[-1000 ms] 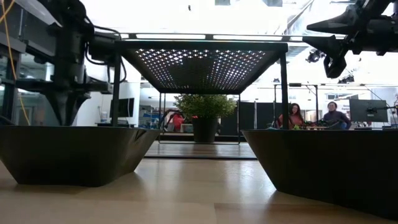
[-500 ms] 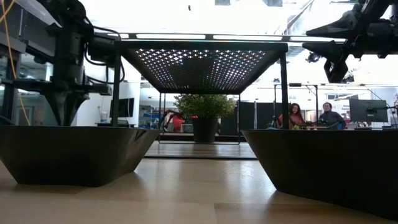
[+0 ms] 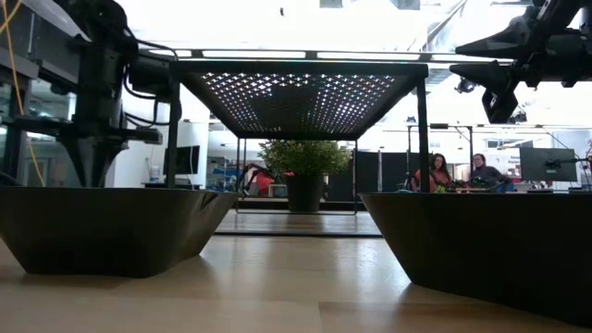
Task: Pick & Place Mini shaped plates
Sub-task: Put the leaf-shaped plate on the shelf
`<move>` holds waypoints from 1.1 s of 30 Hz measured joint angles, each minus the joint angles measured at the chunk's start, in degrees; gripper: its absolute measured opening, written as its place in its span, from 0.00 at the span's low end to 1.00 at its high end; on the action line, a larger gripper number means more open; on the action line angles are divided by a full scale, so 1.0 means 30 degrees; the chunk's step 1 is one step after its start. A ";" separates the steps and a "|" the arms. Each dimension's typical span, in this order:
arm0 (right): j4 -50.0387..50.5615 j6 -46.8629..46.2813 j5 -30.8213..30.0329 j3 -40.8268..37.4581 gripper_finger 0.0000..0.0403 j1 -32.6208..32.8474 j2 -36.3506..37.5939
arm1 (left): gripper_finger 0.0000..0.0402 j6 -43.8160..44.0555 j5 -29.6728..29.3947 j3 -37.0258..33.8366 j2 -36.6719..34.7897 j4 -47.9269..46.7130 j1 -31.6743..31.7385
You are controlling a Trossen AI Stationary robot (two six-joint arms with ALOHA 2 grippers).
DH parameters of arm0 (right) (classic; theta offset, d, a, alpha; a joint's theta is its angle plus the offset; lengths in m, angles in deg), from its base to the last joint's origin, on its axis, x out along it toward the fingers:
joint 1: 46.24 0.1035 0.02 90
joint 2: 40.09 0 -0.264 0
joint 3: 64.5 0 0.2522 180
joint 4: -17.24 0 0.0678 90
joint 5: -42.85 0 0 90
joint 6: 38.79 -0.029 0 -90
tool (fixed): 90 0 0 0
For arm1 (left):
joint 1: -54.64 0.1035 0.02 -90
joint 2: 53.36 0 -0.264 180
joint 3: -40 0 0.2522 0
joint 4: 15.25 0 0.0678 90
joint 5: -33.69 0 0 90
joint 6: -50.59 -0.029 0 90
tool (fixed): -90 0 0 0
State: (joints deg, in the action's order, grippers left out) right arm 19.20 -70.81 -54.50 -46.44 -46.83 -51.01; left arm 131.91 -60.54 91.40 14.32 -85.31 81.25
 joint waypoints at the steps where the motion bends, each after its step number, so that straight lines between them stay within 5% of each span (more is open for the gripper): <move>1: 0.0000 0.0014 0.0000 0.0001 0.28 -0.0001 0.0005 | 0.15 0.0000 0.0306 -0.0277 0.0000 0.0360 0.0000; 33: 0.0146 0.0332 -0.0379 0.0005 0.28 -0.0001 0.0007 | 0.15 0.0335 0.1655 -0.2211 0.0007 0.4302 0.0000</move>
State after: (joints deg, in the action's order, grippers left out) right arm 19.64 -69.82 -55.64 -46.43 -46.84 -50.99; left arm 132.92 -55.58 84.76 14.34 -72.41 81.25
